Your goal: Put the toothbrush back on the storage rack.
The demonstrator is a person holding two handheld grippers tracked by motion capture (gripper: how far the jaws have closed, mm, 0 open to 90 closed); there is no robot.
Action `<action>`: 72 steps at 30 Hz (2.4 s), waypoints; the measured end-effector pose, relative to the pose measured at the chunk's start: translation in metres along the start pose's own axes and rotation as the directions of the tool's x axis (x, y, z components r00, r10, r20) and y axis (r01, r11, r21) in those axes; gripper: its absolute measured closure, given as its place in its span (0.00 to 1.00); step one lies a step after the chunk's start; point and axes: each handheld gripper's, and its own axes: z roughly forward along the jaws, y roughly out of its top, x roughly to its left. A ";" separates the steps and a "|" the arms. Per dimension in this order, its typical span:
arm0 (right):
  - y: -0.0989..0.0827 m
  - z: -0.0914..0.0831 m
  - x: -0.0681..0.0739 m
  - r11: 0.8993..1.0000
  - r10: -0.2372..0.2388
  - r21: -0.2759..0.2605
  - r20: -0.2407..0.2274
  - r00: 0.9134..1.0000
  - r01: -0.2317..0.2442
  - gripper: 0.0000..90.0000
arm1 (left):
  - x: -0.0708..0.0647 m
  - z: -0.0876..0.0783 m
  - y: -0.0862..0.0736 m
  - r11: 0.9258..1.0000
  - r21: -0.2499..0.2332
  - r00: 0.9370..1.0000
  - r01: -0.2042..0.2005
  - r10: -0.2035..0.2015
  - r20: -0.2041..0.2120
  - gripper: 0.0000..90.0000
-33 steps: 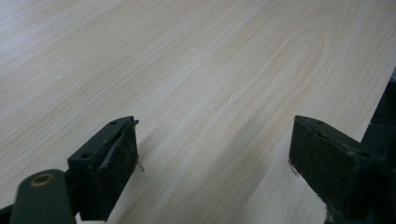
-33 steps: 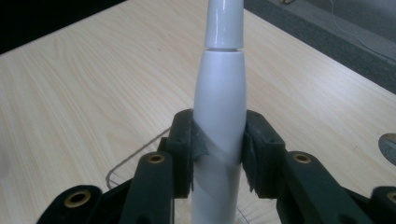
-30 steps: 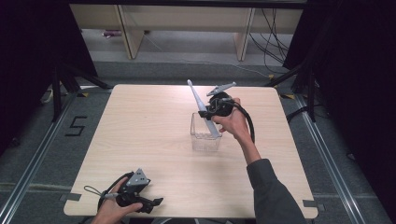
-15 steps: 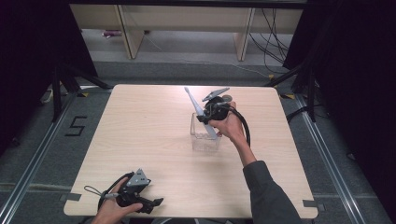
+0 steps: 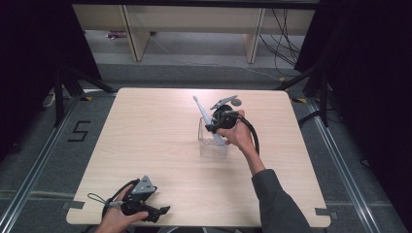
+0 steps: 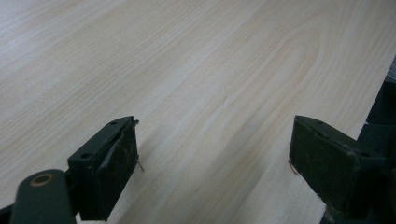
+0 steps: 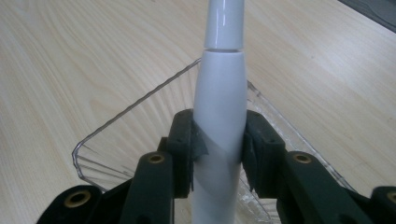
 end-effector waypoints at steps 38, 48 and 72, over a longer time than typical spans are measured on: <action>-0.005 0.005 -0.002 0.999 0.035 -0.031 -0.035 0.999 -0.036 0.68 | 0.000 0.001 -0.001 1.000 0.004 1.000 0.005 -0.005 0.000 0.16; -0.006 -0.018 -0.005 0.996 0.047 -0.074 -0.033 0.998 -0.049 0.65 | 0.000 0.002 -0.001 1.000 0.007 1.000 0.008 -0.008 -0.003 0.16; -0.009 -0.045 0.000 0.989 0.039 -0.141 -0.049 0.998 -0.046 0.56 | 0.000 0.002 -0.001 1.000 -0.007 1.000 0.019 -0.019 0.005 0.16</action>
